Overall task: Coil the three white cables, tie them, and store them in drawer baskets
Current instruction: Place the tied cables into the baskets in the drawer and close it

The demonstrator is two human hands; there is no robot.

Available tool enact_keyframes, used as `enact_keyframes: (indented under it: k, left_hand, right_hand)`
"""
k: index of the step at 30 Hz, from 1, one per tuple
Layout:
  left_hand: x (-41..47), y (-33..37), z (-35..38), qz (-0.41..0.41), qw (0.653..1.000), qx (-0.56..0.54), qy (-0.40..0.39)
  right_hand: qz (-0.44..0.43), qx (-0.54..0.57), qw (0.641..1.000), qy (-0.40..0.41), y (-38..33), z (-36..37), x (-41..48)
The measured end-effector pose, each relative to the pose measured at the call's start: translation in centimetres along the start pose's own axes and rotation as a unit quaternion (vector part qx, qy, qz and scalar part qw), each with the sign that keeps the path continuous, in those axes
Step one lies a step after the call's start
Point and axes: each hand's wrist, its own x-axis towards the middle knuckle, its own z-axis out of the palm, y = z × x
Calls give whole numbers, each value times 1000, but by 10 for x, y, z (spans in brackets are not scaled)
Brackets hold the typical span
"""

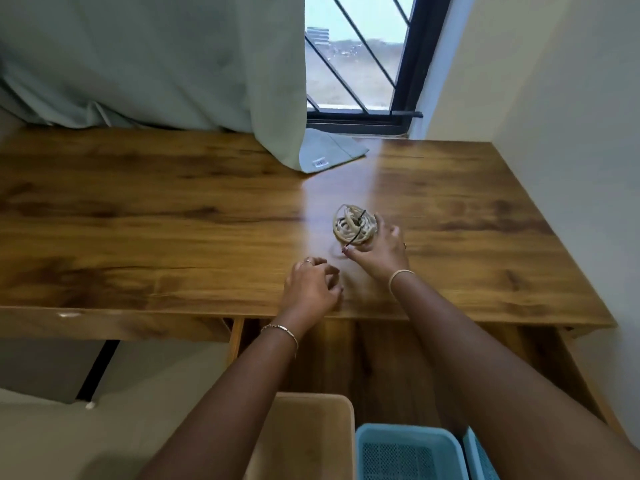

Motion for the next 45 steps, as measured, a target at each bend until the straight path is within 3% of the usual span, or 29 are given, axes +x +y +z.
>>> enact_keyframes:
  k: [5,10,16,20,23,30,39,45]
  left_hand:
    - [12,-1,4,-5,1000,-11,9]
    - [11,-5,8,-12,999,-39,19]
    - [8,-3,6,-10,998,-57,-6]
    - [-3,1,5,-22,983,-181,38]
    - [-20,9,2,-15,977,-208,49]
    - [-78,55,6,-4,963,-270,9]
    - [-212,93,55,-32,946,-319,-45]
    - [-297,93,91,-75,964,-256,-7]
  right_hand:
    - [-103,-126,986,30,-3,10,21]
    - [-152,-206,967,21,-1,18,29]
    - [-187,-162,968,35,-2,11,15]
    - [-192,-120,973,47,1,-3,-6]
    - [-193,-103,973,80,10,-15,-23]
    - [-217,-62,968,108,48,-58,-98]
    - [-186,-26,979,85,166,-118,-262]
    - [-105,-49,992,42,251,-129,-344]
